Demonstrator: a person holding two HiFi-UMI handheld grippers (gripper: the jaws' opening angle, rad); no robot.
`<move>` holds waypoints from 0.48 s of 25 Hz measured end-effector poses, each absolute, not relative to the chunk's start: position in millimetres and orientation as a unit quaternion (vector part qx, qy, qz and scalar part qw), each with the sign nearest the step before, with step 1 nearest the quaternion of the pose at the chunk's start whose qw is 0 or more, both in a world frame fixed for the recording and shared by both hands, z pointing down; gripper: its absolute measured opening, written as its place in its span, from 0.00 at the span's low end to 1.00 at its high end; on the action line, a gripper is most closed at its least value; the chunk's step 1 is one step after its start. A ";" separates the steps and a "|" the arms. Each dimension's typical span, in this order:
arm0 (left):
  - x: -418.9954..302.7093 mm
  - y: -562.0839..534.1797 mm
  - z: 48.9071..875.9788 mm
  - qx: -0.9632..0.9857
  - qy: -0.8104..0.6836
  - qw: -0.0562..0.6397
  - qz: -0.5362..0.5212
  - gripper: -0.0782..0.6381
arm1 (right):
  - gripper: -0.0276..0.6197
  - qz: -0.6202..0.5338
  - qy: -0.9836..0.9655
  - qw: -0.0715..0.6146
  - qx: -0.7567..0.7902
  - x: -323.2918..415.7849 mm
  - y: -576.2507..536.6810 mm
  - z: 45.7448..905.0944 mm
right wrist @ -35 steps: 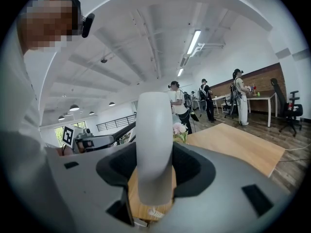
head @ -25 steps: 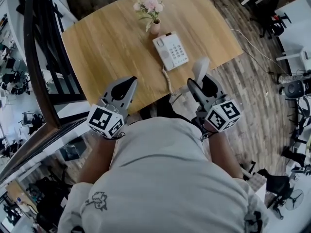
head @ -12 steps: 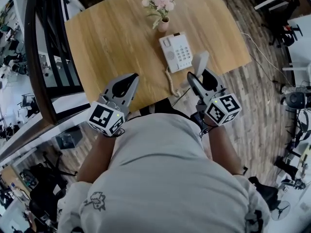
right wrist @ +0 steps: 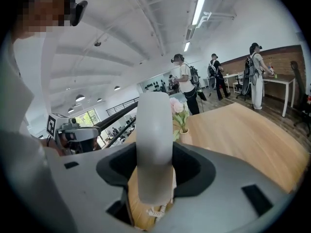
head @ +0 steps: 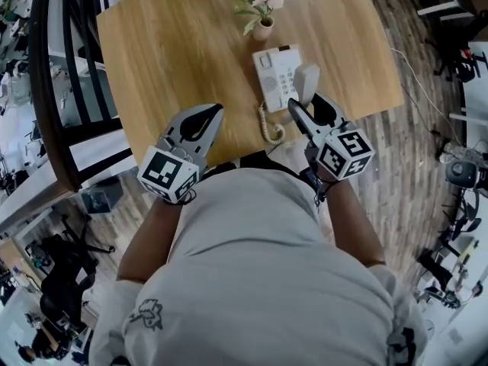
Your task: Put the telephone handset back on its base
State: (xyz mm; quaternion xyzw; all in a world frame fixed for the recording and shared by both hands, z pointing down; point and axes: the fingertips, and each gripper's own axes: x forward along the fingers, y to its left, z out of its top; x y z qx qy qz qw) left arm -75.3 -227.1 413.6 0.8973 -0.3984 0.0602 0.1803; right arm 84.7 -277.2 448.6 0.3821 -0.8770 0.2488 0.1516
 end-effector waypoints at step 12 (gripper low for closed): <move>-61.7 -265.5 463.7 0.884 -0.399 0.224 0.092 0.12 | 0.39 0.293 -0.864 0.211 0.351 80.0 -323.8 525.0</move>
